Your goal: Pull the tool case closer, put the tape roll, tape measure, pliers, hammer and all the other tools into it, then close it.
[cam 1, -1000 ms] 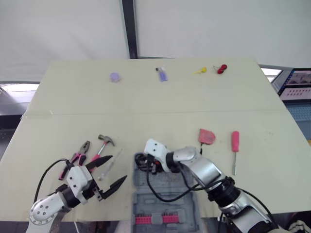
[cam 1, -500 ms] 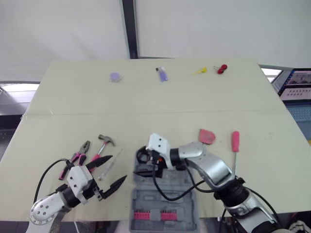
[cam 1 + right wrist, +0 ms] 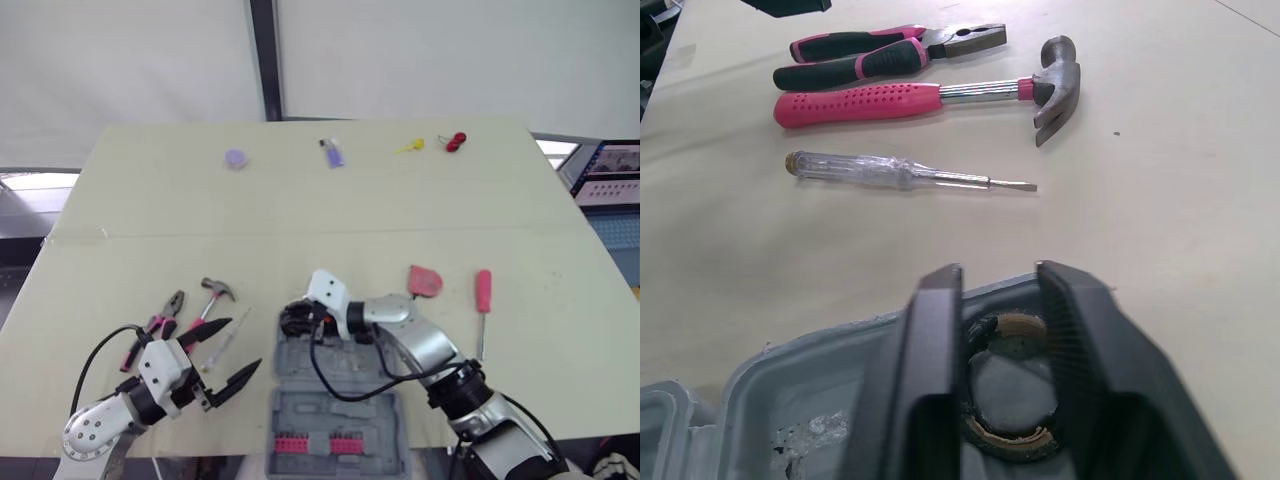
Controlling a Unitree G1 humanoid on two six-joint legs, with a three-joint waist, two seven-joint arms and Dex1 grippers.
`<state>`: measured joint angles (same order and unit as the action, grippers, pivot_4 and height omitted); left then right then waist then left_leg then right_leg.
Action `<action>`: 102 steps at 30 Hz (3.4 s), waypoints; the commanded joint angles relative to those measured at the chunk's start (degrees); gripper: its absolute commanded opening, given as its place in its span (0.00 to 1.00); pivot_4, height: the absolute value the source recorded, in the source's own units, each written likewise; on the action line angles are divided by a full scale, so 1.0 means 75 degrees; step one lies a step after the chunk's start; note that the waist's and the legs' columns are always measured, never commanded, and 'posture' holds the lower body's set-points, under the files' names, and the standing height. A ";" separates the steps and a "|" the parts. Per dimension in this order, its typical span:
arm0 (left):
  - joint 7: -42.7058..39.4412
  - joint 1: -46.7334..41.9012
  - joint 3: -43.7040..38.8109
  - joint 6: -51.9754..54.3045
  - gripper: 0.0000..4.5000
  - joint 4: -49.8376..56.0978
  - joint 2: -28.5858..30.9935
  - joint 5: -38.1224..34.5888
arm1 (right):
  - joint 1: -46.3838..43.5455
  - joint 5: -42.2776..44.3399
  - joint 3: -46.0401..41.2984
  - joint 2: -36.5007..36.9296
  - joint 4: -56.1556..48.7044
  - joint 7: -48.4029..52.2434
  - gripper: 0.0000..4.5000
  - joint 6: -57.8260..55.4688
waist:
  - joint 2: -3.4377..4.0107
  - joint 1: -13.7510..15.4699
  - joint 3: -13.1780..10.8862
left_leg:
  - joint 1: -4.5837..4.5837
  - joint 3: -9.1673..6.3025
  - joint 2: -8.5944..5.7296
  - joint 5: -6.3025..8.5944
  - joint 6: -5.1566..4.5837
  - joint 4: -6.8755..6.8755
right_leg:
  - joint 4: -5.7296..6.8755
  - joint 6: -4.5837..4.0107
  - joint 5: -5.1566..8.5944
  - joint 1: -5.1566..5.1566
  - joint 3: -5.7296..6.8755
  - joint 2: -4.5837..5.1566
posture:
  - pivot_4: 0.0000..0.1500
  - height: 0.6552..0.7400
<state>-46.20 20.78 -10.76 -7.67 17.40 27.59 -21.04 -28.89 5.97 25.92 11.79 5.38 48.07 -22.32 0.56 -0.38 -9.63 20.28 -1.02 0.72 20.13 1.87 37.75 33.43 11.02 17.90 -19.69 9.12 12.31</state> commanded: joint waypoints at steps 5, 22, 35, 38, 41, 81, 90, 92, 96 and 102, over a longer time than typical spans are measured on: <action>0.0068 0.0131 -0.0055 -0.0162 1.00 0.0125 0.0008 0.0013 | 0.0036 -0.0070 -0.0065 -0.0139 0.0028 -0.0049 0.20 0.0346 | 0.0000 0.0001 0.0000 | 0.0000 0.0000 0.0000 0.0000 0.0000 0.0000 | 0.0000 0.0000 0.0000 0.0000 0.0000 0.0000 | 1.00 1.00; 0.0078 0.0033 -0.0022 -0.0191 1.00 0.0037 0.0012 0.0031 | 0.0129 -0.0579 0.0122 -0.0348 0.1144 -0.0125 0.20 0.0929 | 0.0001 -0.0019 0.0000 | -0.0003 0.0001 0.0002 0.0000 0.0000 -0.0002 | 0.0000 -0.0002 0.0001 0.0000 -0.0001 -0.0001 | 1.00 1.00; 0.0095 0.0050 0.0001 -0.0212 1.00 0.0045 -0.0015 0.0050 | 0.0182 -0.1370 0.0551 -0.0110 0.1927 -0.0124 0.20 0.0725 | 0.0017 -0.0077 0.0045 | -0.0021 0.0001 0.0004 0.0000 0.0001 -0.0011 | 0.0005 -0.0004 0.0002 0.0011 -0.0001 -0.0002 | 1.00 1.00; 0.0086 0.0042 0.0012 -0.0212 1.00 0.0043 -0.0020 0.0055 | 0.0230 -0.1358 0.0584 -0.0095 0.1965 -0.0106 0.20 0.0757 | 0.0022 -0.0076 0.0063 | -0.0025 0.0001 0.0004 0.0001 0.0001 -0.0011 | 0.0004 -0.0004 0.0002 0.0015 -0.0001 -0.0002 | 1.00 1.00; 0.0071 0.0024 0.0026 -0.0200 1.00 0.0037 -0.0013 0.0070 | 0.0295 -0.1172 0.0468 -0.0155 0.1866 -0.0054 0.20 0.0910 | 0.0025 -0.0075 0.0069 | -0.0026 0.0002 0.0004 0.0001 0.0001 -0.0012 | 0.0004 -0.0004 0.0002 0.0016 -0.0002 -0.0002 | 1.00 1.00; 0.3196 -0.0368 -0.4626 0.1712 1.00 -0.3165 0.0765 -0.0086 | 0.3127 0.2084 -0.7329 0.4629 0.3584 0.0437 0.99 0.2039 | -0.0016 0.0027 0.0029 | -0.0024 0.0056 0.0011 0.0007 -0.0009 -0.0029 | -0.0058 -0.0011 0.0000 0.0018 -0.0004 0.0001 | 1.00 1.00; 0.1997 -0.0770 -0.3438 0.1698 1.00 -0.1689 0.0885 -0.0514 | 0.3748 0.2992 -0.7144 0.4076 0.0354 -0.0198 0.99 0.0228 | -0.0014 0.0103 0.0028 | -0.0016 0.0054 0.0011 0.0007 -0.0008 -0.0017 | -0.0056 -0.0014 -0.0002 0.0019 -0.0004 0.0002 | 1.00 1.00; 0.1472 -0.1048 -0.2980 0.1771 1.00 -0.1346 0.0940 -0.0743 | 0.3887 0.3126 -0.6920 0.3824 -0.0737 -0.0669 0.99 -0.0440 | -0.0008 0.0167 0.0029 | -0.0016 0.0052 0.0014 0.0007 -0.0008 -0.0008 | -0.0047 -0.0018 -0.0005 0.0018 -0.0005 0.0001 | 1.00 1.00; 0.0168 -0.2105 -0.1069 0.2118 1.00 -0.0415 0.1187 -0.0915 | 0.3866 0.2927 -0.5979 0.2855 -0.2739 -0.2423 0.99 -0.1880 | -0.0003 0.0243 0.0032 | -0.0016 0.0050 0.0017 0.0011 0.0000 0.0003 | -0.0041 -0.0023 -0.0007 0.0016 -0.0008 -0.0004 | 1.00 1.00; -0.1508 -0.3669 0.1270 0.1557 1.00 -0.1018 0.1133 -0.0145 | 0.3637 0.2700 -0.5015 0.1804 -0.4182 -0.4220 0.99 -0.3572 | 0.0022 0.0230 0.0032 | -0.0009 0.0051 0.0014 0.0011 0.0000 0.0009 | -0.0017 -0.0024 -0.0007 0.0000 -0.0009 -0.0005 | 1.00 1.00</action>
<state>-54.24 -6.04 -3.82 6.04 10.65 36.37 -23.51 -1.37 26.74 -12.20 25.85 -22.13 19.84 -46.65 0.72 1.34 -9.39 20.20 -0.64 0.83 20.21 1.87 37.82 33.31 10.84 17.84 -19.69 9.04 12.27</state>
